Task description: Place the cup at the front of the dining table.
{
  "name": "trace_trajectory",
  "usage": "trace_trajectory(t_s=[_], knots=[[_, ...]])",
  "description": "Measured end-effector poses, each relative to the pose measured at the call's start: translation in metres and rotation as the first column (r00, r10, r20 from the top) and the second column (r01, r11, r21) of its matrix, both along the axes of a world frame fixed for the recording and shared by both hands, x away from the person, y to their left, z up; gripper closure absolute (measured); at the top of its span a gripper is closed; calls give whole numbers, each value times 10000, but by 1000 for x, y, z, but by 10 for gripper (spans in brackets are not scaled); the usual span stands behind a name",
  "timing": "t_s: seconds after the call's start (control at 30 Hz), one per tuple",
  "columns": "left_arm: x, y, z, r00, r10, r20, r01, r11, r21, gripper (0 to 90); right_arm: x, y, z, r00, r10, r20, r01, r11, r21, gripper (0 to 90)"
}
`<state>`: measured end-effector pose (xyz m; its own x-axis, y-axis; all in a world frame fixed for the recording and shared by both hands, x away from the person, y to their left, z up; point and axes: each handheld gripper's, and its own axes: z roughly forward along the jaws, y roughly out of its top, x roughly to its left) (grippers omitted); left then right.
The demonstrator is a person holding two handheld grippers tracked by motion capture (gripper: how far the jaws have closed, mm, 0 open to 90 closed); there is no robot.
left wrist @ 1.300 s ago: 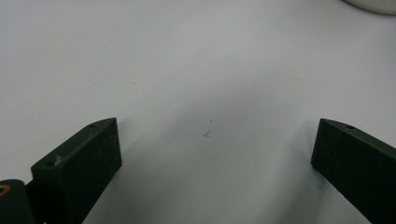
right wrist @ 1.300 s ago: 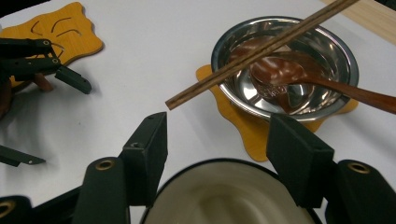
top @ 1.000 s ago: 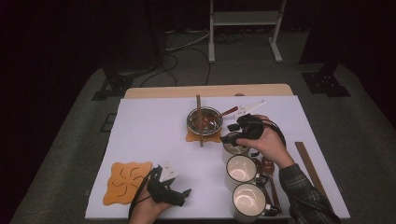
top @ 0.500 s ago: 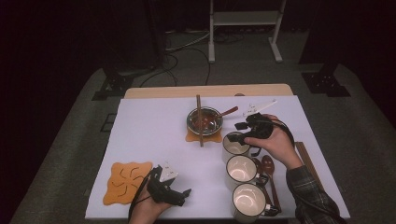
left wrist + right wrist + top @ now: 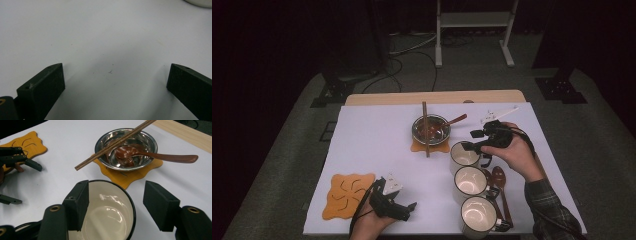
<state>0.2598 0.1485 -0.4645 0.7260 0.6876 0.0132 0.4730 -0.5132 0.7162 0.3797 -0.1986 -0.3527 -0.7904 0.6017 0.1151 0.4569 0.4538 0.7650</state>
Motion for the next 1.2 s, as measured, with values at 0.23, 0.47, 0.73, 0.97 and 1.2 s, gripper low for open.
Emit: trace_trajectory(t_s=[0.23,0.47,0.73,0.97,1.2], knots=[[0,0,0,10000,-2,-1,2,10000,3,4,-2,-8,0,9999,-153,-27,153,9999,40,362],[0,0,0,10000,-5,2,5,10000,15,4,-6,-16,-1,9995,-315,-48,315,9995,68,362],[0,0,0,10000,-25,-1,25,10000,36,4,-10,-28,0,9986,-532,-55,533,9984,171,362],[0,0,0,10000,-16,1,16,10000,30,4,-14,-39,-1,9970,-763,-112,765,9969,205,362],[0,0,0,10000,-19,2,19,10000,33,4,-19,-49,-3,9954,-940,-161,943,9954,165,362]])
